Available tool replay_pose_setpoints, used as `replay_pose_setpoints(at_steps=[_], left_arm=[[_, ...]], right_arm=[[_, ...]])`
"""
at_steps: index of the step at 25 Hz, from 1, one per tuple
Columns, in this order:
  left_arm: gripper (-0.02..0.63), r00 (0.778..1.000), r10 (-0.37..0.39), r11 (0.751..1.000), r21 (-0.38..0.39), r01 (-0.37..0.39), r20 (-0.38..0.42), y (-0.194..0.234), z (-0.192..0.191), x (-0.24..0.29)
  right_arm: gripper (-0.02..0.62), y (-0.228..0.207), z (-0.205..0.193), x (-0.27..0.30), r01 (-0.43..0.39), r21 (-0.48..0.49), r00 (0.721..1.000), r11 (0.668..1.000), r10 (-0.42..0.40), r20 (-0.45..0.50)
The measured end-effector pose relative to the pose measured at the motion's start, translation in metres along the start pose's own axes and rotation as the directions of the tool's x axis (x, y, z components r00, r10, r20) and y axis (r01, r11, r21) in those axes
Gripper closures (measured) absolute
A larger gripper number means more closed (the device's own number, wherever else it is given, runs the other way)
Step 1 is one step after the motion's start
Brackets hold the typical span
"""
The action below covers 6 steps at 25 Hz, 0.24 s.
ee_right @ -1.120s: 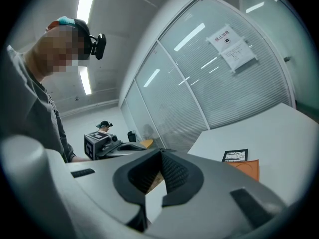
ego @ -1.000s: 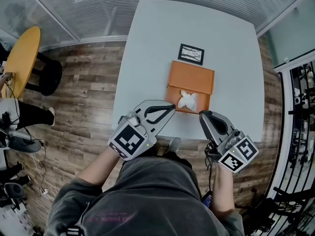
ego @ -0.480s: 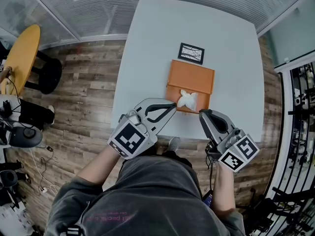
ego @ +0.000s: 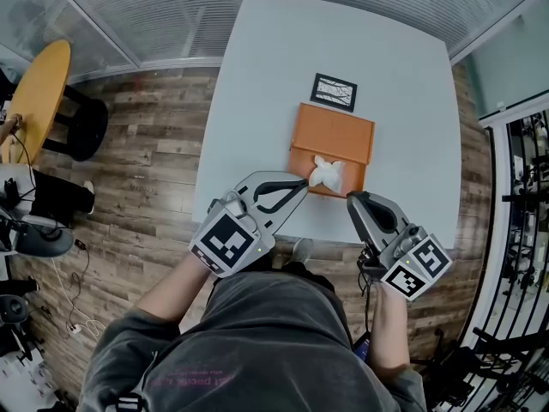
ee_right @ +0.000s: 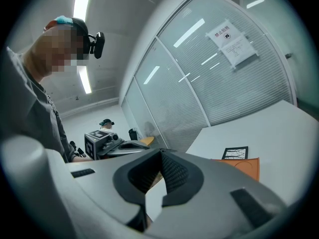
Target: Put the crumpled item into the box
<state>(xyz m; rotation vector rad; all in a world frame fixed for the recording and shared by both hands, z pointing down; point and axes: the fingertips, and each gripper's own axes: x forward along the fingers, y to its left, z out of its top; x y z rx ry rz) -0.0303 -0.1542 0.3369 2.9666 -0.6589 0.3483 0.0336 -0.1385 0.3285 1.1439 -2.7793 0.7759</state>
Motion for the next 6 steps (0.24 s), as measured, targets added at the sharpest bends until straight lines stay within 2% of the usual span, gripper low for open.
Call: replay_pose_setpoints(at_steps=[6], left_arm=[[0.594, 1.000, 0.001, 1.000, 0.002, -0.001, 0.001, -0.0009, 0.0001, 0.0026]], right_arm=[[0.597, -0.0009, -0.0008, -0.0002, -0.007, 0.001, 1.000, 1.000, 0.007, 0.000]])
